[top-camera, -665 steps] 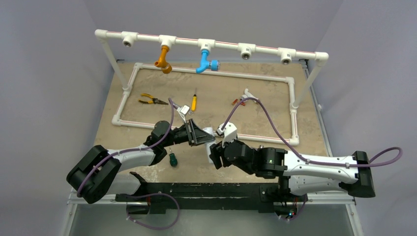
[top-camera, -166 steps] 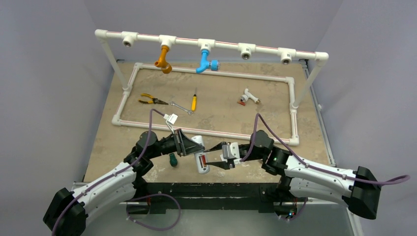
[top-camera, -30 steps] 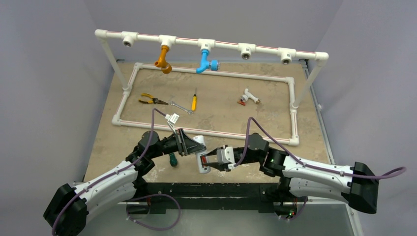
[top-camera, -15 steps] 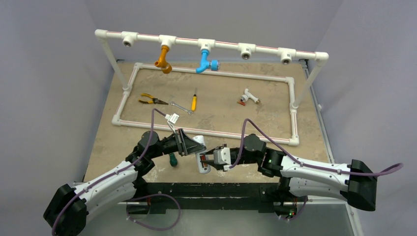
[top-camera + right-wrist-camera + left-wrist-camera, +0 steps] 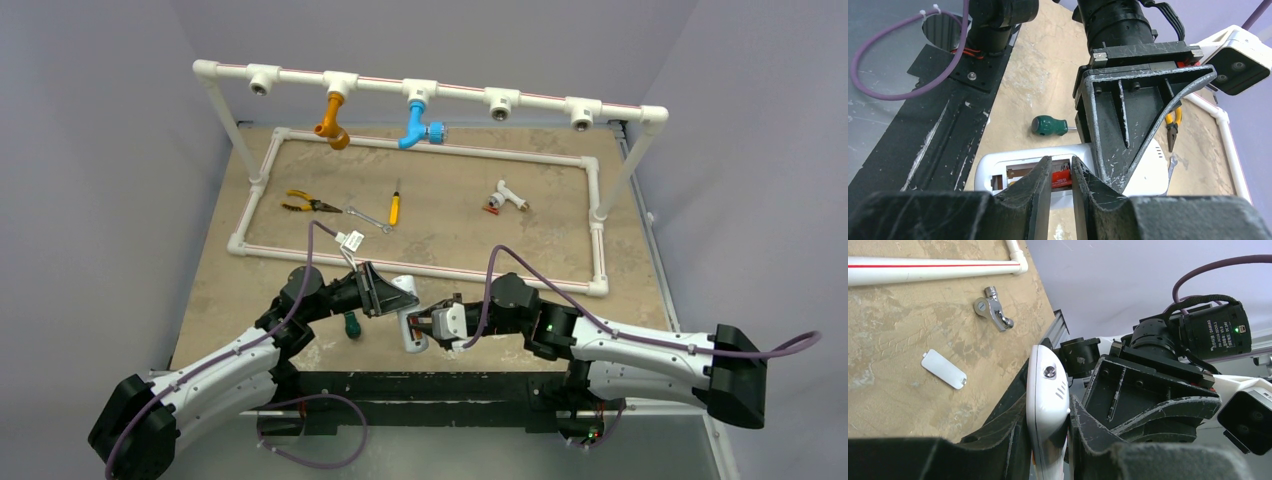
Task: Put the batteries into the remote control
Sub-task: Load the battery into the remote control.
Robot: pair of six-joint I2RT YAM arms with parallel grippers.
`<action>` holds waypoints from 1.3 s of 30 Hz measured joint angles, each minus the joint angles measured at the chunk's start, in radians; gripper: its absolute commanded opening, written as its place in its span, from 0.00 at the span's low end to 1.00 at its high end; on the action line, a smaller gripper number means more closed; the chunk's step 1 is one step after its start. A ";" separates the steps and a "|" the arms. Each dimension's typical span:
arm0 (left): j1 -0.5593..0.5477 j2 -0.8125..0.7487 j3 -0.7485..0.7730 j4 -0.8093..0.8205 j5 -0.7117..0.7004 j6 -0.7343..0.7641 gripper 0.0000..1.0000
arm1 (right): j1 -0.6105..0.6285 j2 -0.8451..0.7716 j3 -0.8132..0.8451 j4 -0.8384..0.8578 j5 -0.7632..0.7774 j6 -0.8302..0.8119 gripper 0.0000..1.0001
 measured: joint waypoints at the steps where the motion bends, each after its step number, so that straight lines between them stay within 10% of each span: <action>1: 0.000 0.000 0.000 -0.002 0.000 0.000 0.00 | 0.000 -0.001 0.001 -0.007 0.001 -0.004 0.20; 39: -0.006 0.000 0.000 -0.035 -0.004 0.002 0.00 | 0.000 -0.021 0.005 -0.085 -0.014 -0.028 0.17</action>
